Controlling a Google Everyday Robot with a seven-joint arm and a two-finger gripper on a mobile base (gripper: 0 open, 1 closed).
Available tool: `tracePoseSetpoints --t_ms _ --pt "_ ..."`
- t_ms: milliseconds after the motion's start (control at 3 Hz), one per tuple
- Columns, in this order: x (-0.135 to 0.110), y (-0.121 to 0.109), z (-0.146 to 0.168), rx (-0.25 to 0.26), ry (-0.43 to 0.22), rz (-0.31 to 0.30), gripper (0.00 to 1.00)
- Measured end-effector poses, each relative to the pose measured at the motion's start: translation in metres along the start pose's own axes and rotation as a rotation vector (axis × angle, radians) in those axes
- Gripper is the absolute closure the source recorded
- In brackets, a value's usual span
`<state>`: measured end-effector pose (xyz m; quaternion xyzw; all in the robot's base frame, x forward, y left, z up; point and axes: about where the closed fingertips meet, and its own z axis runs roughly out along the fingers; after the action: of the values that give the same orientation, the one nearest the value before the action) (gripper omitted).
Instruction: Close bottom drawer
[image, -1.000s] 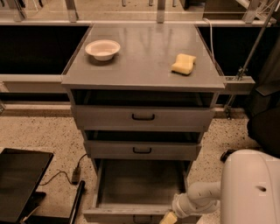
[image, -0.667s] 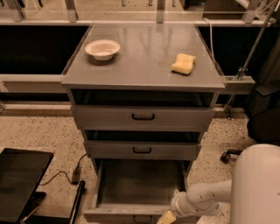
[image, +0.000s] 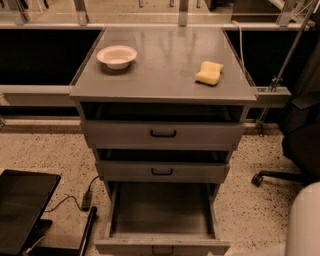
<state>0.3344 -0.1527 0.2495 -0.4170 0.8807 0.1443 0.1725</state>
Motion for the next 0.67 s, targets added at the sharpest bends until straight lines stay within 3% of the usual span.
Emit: tracePoseSetpoints --t_ms 333,667 --pt "0.07 0.041 0.032 -0.108 -0.032 -0.007 0.0" --pt "0.093 0.042 0.043 -0.132 -0.059 0.043 0.0"
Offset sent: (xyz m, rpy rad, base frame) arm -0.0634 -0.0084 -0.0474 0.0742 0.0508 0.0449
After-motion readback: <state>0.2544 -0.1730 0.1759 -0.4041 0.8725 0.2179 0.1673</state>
